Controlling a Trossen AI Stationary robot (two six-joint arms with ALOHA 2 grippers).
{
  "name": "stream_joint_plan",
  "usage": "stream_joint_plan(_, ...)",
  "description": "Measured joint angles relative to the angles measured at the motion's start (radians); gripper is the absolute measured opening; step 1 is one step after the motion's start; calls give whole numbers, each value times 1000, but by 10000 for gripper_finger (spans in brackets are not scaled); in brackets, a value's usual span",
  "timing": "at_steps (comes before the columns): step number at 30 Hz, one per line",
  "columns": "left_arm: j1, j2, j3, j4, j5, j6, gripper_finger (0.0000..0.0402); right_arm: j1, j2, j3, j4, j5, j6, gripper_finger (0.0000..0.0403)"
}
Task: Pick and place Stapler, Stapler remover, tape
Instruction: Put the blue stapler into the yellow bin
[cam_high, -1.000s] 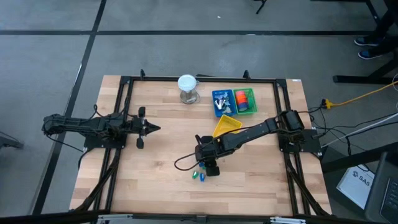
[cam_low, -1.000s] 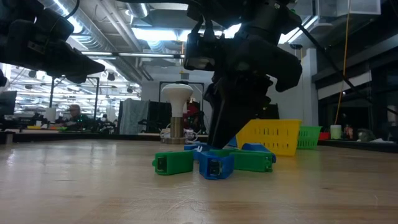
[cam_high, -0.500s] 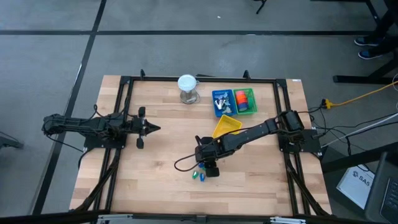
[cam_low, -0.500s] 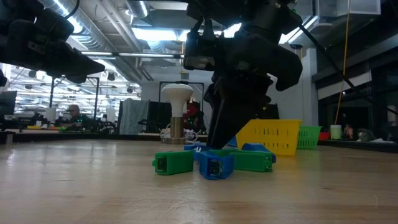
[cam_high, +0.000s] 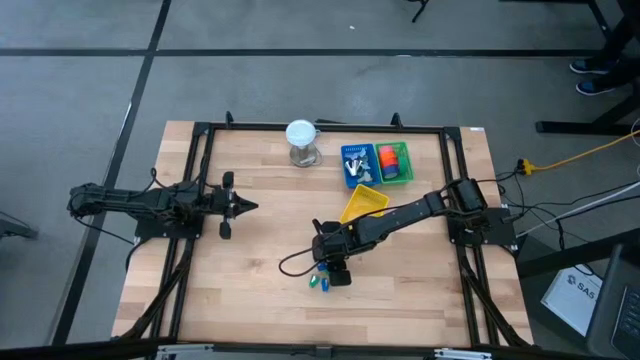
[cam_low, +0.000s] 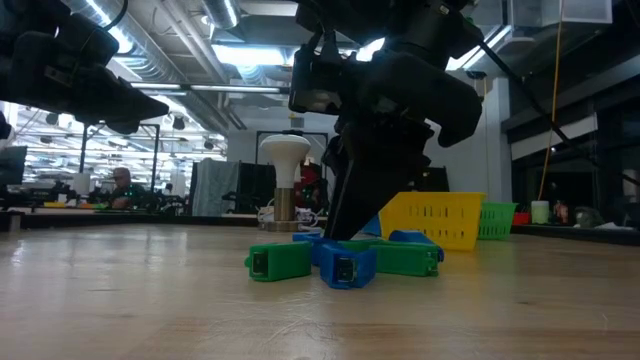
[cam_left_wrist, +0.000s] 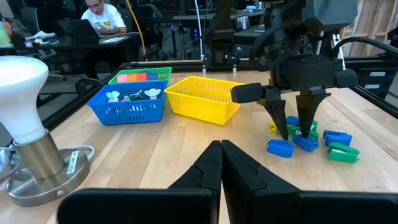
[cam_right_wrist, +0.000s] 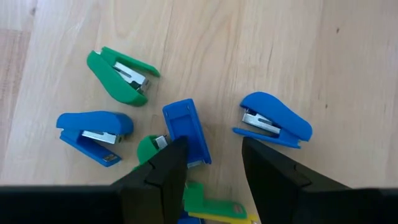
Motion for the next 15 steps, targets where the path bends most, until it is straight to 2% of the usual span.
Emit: stream_joint_plan(15,0,0,0,0,0,0,1,0,5,-1,20,1,0,161)
